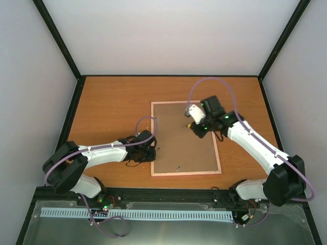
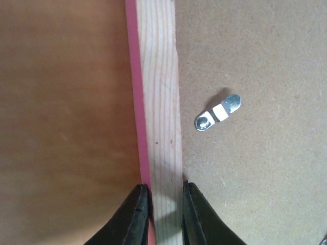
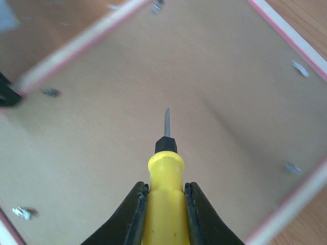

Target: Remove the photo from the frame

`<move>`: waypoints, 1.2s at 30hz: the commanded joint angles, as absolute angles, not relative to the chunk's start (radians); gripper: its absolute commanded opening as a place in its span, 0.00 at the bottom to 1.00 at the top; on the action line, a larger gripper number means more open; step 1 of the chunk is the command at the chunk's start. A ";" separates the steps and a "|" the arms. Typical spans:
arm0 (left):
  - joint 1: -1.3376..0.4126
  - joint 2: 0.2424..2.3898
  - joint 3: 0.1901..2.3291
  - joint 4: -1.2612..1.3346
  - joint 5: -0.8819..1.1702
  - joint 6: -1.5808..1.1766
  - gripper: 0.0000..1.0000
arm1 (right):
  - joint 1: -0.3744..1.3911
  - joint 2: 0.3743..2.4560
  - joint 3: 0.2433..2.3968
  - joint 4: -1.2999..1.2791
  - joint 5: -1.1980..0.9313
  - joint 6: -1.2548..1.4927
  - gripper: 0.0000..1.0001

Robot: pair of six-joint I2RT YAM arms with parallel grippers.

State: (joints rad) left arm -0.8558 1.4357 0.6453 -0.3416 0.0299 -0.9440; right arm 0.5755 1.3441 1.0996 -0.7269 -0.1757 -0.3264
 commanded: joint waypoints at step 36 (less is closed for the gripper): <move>-0.790 1.228 0.556 -0.354 0.036 -0.750 0.50 | 0.210 1.268 0.940 -0.975 -0.471 -0.732 0.04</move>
